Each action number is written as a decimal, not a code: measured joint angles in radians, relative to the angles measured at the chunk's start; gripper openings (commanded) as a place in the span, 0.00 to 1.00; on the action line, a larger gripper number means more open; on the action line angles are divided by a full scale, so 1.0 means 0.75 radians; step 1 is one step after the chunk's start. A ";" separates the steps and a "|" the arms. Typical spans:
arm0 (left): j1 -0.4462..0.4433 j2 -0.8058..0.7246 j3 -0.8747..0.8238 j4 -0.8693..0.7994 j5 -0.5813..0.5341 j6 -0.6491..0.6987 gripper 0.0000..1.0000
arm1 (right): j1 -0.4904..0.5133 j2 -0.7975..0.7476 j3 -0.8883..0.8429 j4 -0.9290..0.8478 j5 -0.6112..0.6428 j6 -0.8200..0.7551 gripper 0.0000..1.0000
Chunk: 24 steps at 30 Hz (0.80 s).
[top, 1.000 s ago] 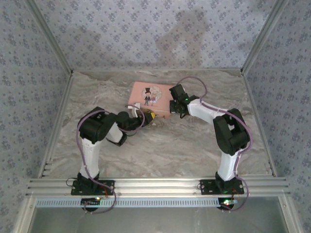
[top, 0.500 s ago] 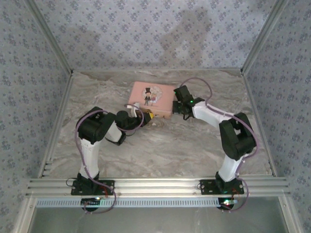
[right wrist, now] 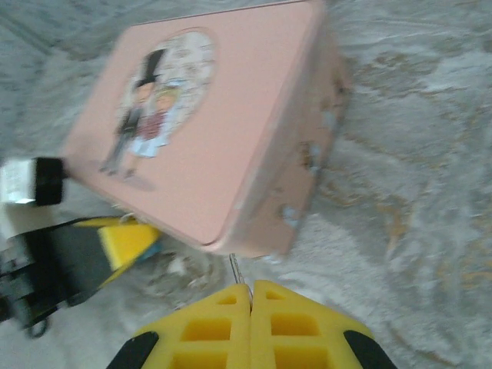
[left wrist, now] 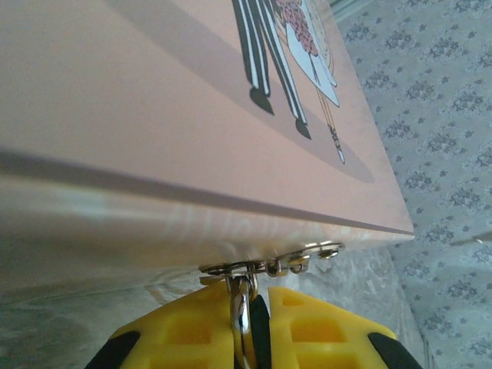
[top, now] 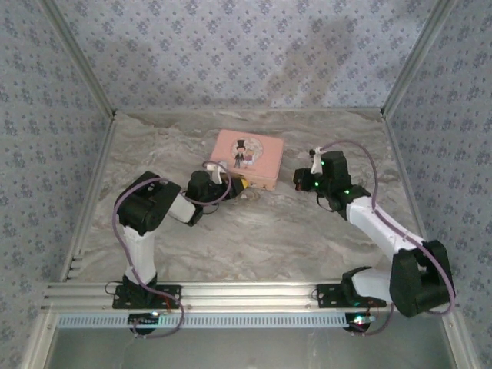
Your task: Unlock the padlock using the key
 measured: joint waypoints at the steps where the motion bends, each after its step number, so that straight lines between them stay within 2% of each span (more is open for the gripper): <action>1: -0.012 0.000 0.005 -0.003 -0.006 -0.008 0.01 | -0.006 -0.033 -0.026 0.017 -0.038 0.009 0.00; 6: -0.073 0.000 0.017 0.015 -0.053 -0.086 0.01 | -0.036 -0.195 -0.186 0.136 -0.201 0.101 0.00; 12: -0.117 0.000 0.026 0.045 -0.129 -0.180 0.01 | -0.038 -0.286 -0.345 0.285 -0.304 0.249 0.00; 19: -0.141 0.000 0.056 0.054 -0.189 -0.289 0.02 | -0.036 -0.338 -0.465 0.459 -0.300 0.430 0.00; 24: -0.152 0.000 0.079 0.042 -0.205 -0.339 0.02 | -0.001 -0.321 -0.554 0.586 -0.231 0.546 0.00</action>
